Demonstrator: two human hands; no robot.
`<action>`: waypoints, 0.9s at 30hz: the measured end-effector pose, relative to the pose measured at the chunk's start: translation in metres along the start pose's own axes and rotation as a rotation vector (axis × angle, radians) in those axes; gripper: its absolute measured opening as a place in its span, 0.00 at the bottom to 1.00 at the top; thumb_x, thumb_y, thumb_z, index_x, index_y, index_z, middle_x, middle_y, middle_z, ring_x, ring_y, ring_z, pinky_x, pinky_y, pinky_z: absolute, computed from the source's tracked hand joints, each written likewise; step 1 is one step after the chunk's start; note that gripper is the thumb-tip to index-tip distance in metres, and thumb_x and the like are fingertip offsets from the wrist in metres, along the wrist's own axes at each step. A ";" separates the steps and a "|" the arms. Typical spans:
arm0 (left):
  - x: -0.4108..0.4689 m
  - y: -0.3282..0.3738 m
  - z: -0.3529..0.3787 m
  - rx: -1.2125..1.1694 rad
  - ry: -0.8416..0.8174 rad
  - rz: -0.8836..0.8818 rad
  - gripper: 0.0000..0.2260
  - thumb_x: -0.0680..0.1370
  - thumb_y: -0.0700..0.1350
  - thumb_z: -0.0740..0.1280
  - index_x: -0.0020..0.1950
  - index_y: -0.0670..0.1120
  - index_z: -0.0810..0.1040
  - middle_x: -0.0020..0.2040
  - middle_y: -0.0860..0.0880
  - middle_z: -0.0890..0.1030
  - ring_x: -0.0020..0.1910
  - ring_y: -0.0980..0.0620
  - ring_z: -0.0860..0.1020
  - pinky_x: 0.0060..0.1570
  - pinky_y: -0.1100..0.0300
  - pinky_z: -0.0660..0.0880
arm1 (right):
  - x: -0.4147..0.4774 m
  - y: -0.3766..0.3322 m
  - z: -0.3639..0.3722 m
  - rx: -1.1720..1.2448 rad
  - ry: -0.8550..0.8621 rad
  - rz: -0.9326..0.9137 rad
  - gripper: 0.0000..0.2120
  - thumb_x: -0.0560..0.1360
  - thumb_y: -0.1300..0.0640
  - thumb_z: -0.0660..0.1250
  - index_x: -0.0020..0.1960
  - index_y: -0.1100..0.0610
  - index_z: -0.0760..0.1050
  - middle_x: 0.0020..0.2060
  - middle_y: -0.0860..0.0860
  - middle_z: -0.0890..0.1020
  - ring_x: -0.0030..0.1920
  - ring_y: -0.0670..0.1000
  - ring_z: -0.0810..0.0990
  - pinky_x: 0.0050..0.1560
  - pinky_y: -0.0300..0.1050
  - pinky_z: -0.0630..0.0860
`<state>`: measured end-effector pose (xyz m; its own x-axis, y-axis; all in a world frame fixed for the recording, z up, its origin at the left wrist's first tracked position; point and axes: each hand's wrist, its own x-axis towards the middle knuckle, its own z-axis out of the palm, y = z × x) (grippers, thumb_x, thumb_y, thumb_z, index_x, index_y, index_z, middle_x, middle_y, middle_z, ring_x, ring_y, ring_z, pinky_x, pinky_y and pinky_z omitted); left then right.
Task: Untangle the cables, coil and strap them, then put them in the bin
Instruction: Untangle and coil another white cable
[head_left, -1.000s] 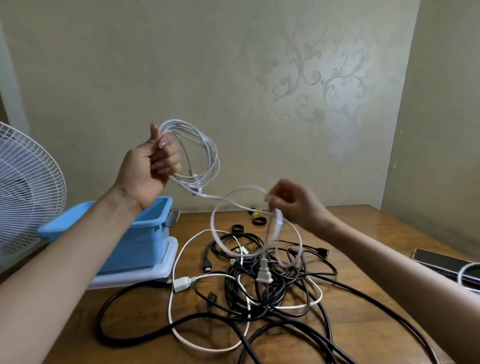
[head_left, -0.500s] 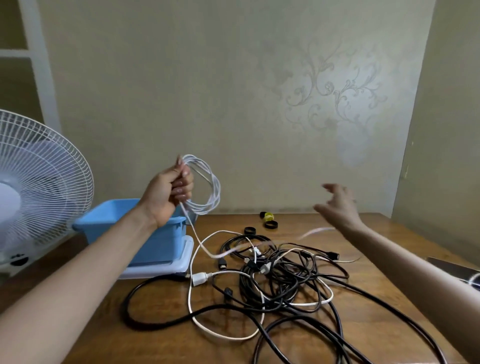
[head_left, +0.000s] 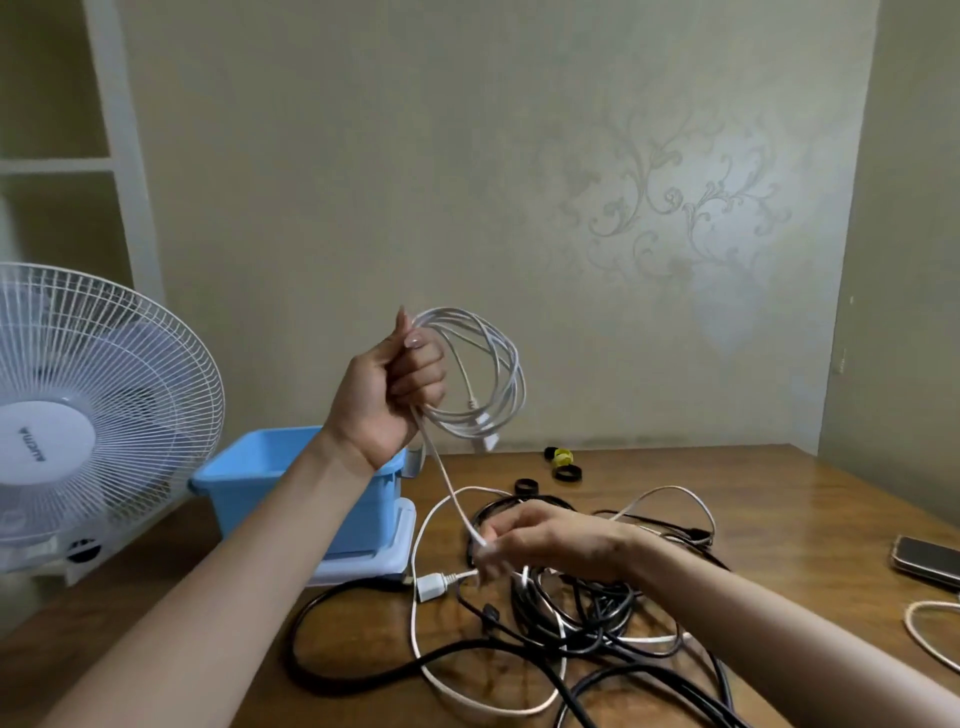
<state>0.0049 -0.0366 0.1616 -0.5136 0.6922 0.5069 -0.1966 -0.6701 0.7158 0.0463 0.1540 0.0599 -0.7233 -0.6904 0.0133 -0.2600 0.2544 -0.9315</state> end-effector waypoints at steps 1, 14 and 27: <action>-0.001 0.004 -0.002 -0.077 -0.074 -0.054 0.19 0.83 0.48 0.52 0.40 0.40 0.74 0.30 0.50 0.62 0.27 0.56 0.60 0.26 0.61 0.60 | -0.002 -0.002 -0.005 0.061 0.002 0.027 0.13 0.77 0.59 0.60 0.36 0.52 0.76 0.32 0.48 0.77 0.35 0.45 0.78 0.42 0.37 0.75; -0.015 -0.004 -0.012 0.444 0.367 -0.213 0.15 0.76 0.51 0.60 0.31 0.46 0.67 0.23 0.55 0.57 0.19 0.61 0.54 0.17 0.69 0.54 | -0.054 -0.014 -0.131 0.952 0.436 0.104 0.26 0.47 0.68 0.85 0.33 0.59 0.70 0.17 0.47 0.63 0.14 0.44 0.61 0.18 0.36 0.69; 0.029 -0.048 -0.002 0.668 0.545 -0.282 0.21 0.80 0.56 0.57 0.29 0.49 0.64 0.22 0.54 0.62 0.20 0.59 0.59 0.22 0.68 0.55 | -0.003 -0.082 0.023 -1.155 0.832 -0.324 0.04 0.70 0.66 0.70 0.44 0.61 0.78 0.40 0.57 0.82 0.37 0.57 0.81 0.32 0.39 0.62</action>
<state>-0.0022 0.0155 0.1411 -0.8774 0.4703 0.0947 0.0633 -0.0823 0.9946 0.0847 0.1199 0.1279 -0.5836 -0.3409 0.7370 -0.5482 0.8350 -0.0479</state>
